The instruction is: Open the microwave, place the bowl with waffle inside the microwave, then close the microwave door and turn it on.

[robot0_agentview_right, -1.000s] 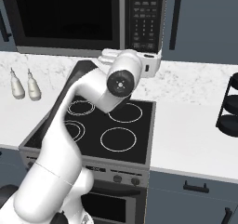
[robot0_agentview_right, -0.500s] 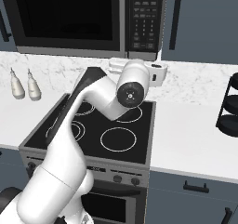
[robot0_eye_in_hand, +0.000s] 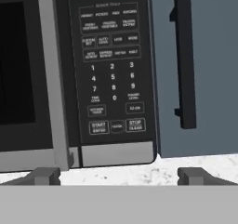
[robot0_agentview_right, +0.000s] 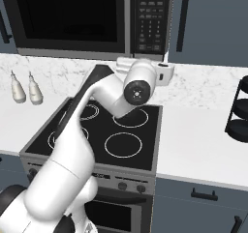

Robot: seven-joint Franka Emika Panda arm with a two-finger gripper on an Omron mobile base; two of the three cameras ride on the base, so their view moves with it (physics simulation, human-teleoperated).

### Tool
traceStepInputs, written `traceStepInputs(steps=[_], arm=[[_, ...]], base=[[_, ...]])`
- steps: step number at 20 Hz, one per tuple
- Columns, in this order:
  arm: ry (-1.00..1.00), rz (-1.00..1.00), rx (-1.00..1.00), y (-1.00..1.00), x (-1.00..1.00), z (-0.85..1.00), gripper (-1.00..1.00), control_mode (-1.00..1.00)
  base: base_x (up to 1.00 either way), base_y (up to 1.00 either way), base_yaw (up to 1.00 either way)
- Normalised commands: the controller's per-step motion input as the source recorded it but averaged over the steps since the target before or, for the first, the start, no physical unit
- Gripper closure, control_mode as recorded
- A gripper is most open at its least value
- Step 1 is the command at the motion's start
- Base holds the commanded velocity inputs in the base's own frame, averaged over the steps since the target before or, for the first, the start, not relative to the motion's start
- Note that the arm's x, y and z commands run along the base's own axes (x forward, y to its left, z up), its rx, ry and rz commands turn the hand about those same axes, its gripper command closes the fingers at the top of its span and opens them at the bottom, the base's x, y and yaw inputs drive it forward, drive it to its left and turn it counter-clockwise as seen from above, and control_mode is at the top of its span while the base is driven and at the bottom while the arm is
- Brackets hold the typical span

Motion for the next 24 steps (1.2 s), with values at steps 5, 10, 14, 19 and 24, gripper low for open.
traceStepInputs(steps=[5, 10, 14, 19, 24], arm=[[0.00, -0.06, 0.00, 0.00, 0.41, 0.00, -1.00, -1.00], [0.00, -0.13, 0.00, 0.00, 0.21, 0.00, -1.00, -1.00], [0.00, -0.15, 0.00, 0.00, 0.29, 0.00, -1.00, -1.00], [0.00, -0.09, 0.00, 0.00, 0.30, 0.00, -1.00, -1.00], [0.00, 0.00, 0.00, 0.00, 0.35, 0.00, -1.00, -1.00]], base=[[0.00, 0.00, 0.00], [0.00, 0.00, 0.00], [0.00, 0.00, 0.00], [0.00, 0.00, 0.00], [0.00, 0.00, 0.00]])
